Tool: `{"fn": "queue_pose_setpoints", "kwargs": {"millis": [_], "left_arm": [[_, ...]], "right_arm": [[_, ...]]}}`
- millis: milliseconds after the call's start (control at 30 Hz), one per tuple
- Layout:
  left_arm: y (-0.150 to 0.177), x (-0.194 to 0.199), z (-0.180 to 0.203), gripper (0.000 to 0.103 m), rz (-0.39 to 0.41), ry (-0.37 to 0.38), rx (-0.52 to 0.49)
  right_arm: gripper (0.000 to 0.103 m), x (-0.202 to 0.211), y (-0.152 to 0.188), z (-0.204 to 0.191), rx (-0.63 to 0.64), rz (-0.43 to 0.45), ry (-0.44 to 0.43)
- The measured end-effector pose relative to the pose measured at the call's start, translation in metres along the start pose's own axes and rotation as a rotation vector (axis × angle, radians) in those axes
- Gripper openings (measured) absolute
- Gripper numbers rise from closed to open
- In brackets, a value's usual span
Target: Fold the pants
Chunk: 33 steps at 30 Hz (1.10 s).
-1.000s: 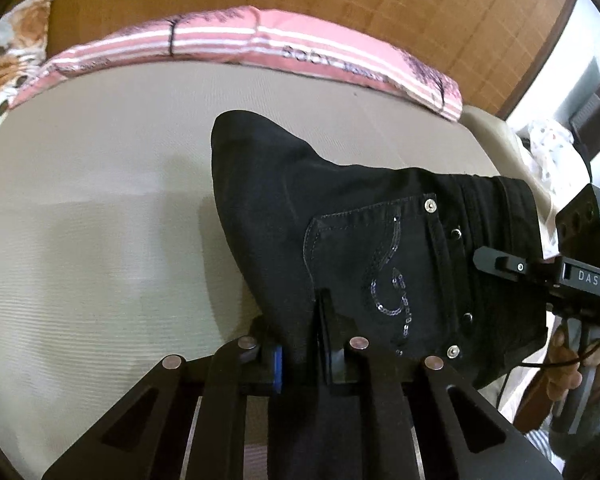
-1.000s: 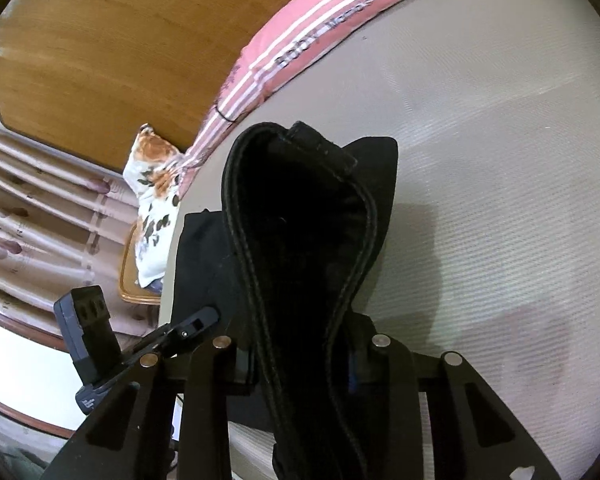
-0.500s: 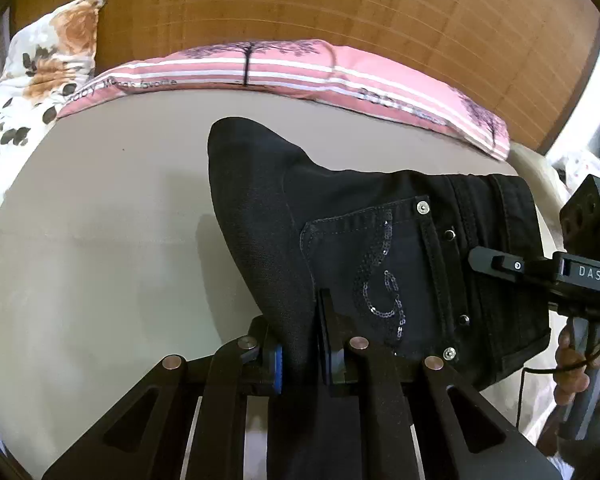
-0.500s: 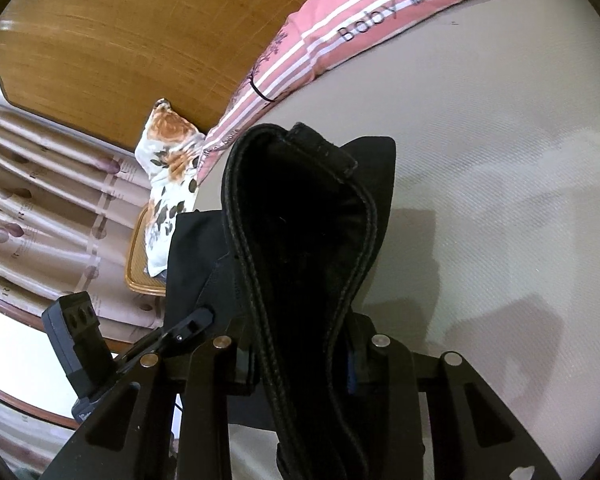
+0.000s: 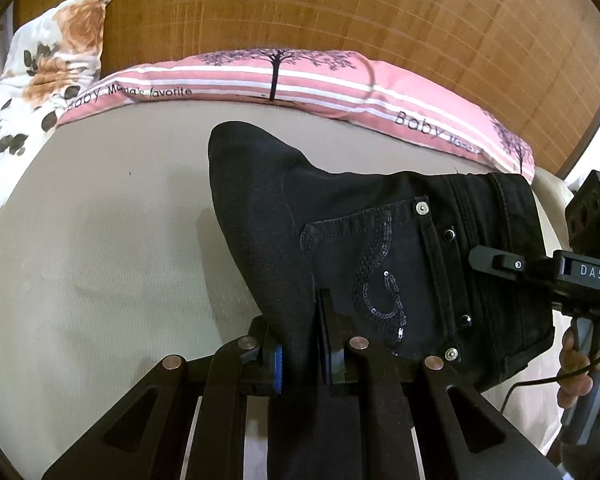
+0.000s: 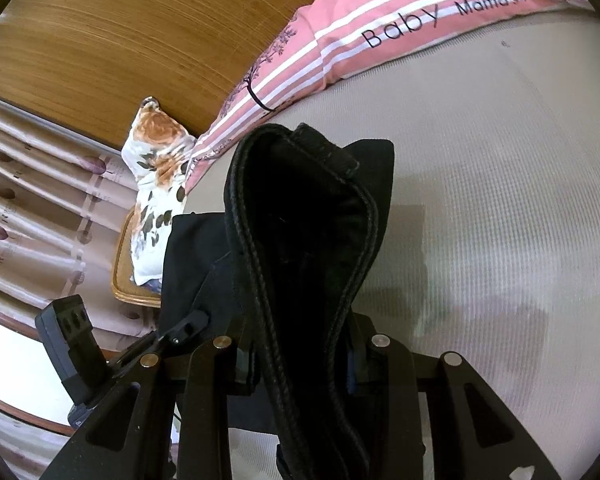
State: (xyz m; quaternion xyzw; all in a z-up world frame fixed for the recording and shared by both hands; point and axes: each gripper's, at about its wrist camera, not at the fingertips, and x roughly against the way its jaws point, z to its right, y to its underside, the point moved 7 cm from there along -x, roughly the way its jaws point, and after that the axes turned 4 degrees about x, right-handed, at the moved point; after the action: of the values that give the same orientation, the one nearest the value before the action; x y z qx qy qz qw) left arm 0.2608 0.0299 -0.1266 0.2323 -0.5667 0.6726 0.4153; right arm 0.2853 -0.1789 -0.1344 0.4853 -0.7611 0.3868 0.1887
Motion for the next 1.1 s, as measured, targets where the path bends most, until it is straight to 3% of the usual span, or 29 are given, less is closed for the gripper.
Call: {"fn": "queue_pose_setpoints", "kwargs": {"millis": [200,367,533,767,900,967,1000,1100], "left_arm": [[-0.012,-0.014,-0.008,0.014,0.005,-0.015,-0.001],[-0.006,-0.04,-0.019,0.019,-0.005,-0.059,-0.024],[0.004,-0.063,-0.032,0.036,-0.018,-0.096,-0.023],[0.009,-0.053,-0.038,0.047,-0.03,-0.112,-0.017],[0.026,-0.039,-0.041,0.048,-0.029,-0.137,-0.042],[0.036,-0.033,-0.043,0.049,-0.029,-0.138,-0.041],[0.04,-0.03,-0.043,0.049,-0.028,-0.14,-0.038],[0.049,-0.023,-0.042,0.049,-0.024,-0.157,-0.04]], "right_arm": [[0.029,-0.012,-0.011,0.004,0.006,0.006,0.021],[0.03,-0.027,-0.007,0.024,0.021,0.003,0.118],[0.047,-0.038,0.0,0.04,0.05,0.003,0.228],[0.05,-0.013,0.014,0.039,0.018,-0.002,0.217],[0.05,0.012,0.034,0.04,-0.005,0.004,0.177],[0.042,0.022,0.045,0.039,-0.012,0.008,0.157],[0.032,0.024,0.049,0.038,-0.002,0.011,0.161],[0.023,0.031,0.055,0.034,0.027,0.03,0.173]]}}
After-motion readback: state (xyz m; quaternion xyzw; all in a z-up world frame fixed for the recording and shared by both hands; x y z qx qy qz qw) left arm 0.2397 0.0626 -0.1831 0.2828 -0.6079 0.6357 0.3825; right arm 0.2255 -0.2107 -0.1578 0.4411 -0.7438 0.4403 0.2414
